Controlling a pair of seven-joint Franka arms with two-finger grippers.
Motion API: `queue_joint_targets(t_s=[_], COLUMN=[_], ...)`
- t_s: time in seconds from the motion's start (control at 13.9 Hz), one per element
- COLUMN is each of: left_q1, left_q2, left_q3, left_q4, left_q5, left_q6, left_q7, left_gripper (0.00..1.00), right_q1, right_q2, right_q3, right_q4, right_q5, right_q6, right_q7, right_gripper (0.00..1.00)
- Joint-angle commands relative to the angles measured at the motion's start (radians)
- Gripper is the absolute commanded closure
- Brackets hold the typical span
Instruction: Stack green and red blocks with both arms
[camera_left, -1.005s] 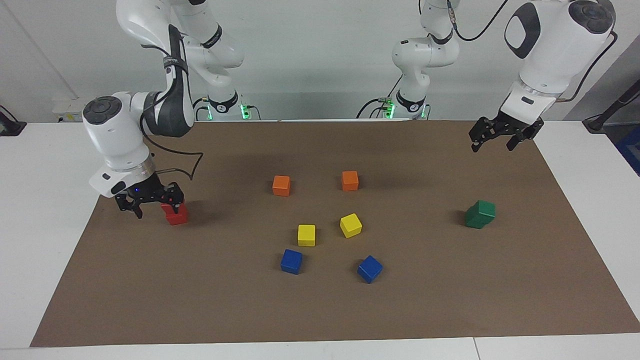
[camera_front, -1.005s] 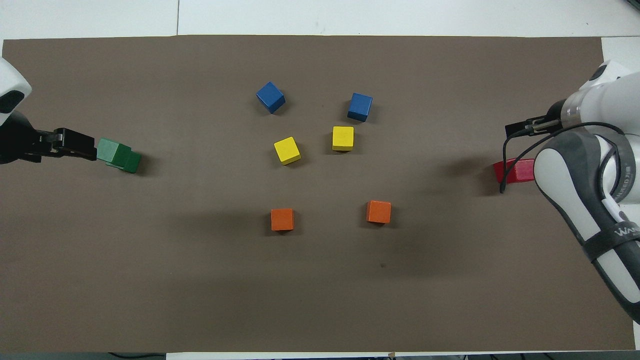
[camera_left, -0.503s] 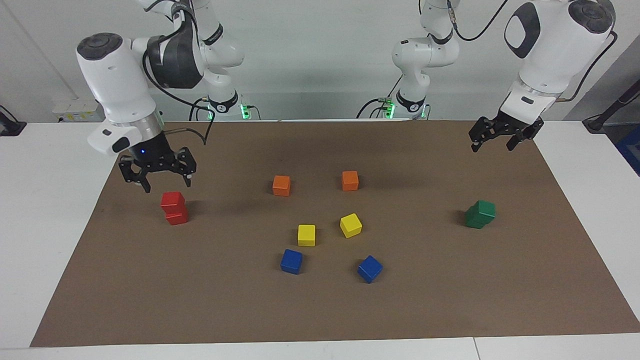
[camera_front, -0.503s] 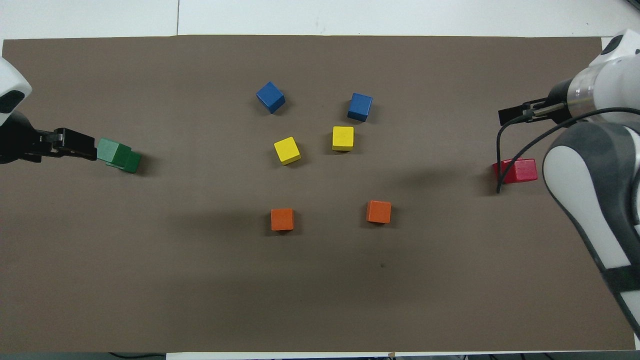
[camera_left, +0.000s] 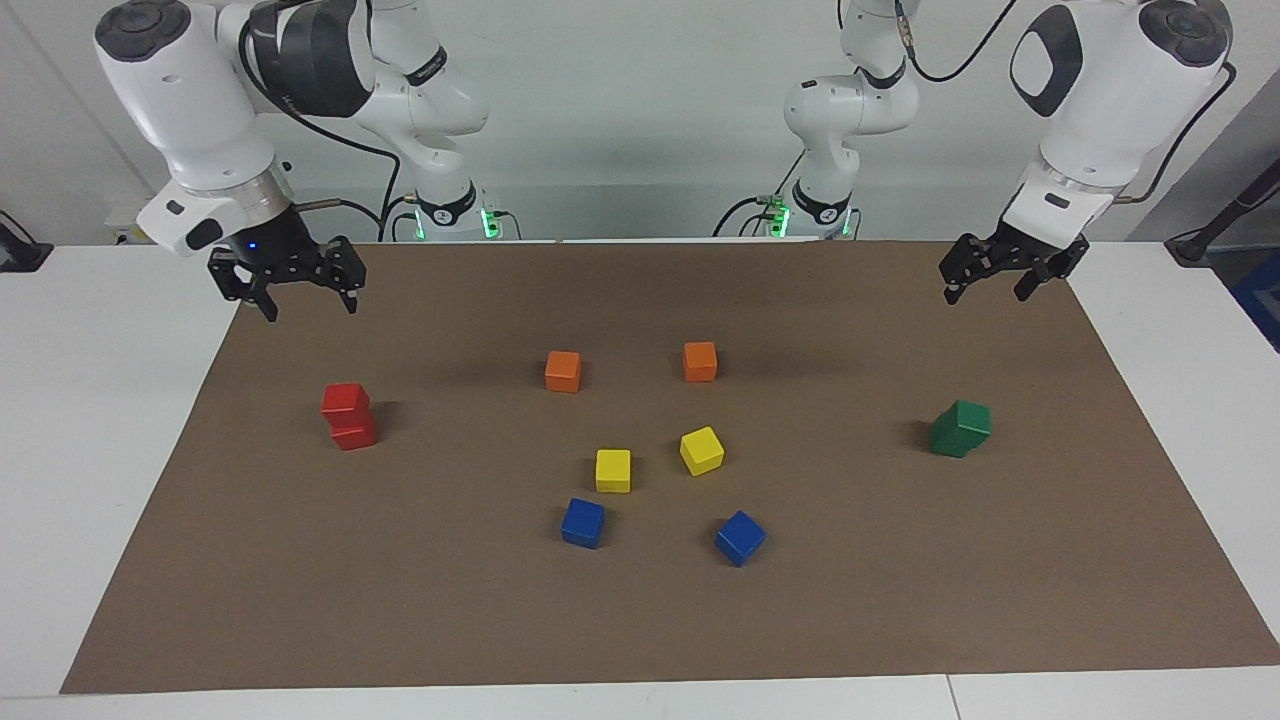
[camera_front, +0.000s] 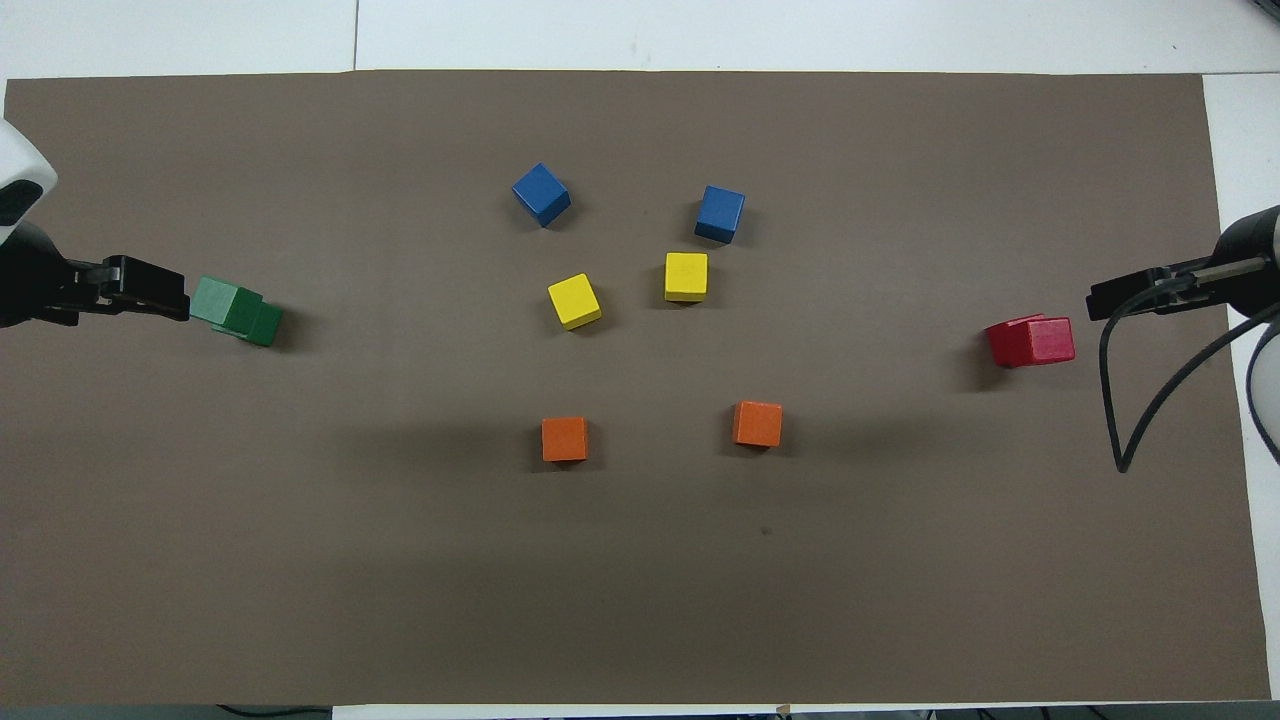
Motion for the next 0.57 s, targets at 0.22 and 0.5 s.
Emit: queue_joint_targets(t_s=[0.22,0.5], left_q1=[-0.016,-0.014], left_q2=[-0.007,-0.007], left_q3=[0.009,0.011], left_q4=[-0.005,-0.005], left_q5=[-0.004,-0.004], left_q6=[-0.004,-0.007], left_q7=[-0.007,-0.009], left_gripper=[0.00,0.00], right_q1=[-0.014,0.068], right_q2=[-0.036,-0.051], right_q3=[0.006,-0.083], right_q4=[-0.004,-0.002], right_q5=[0.005,0.014], right_q6=[-0.018,-0.063], right_q7=[0.008,0.009], right_gripper=[0.00,0.00])
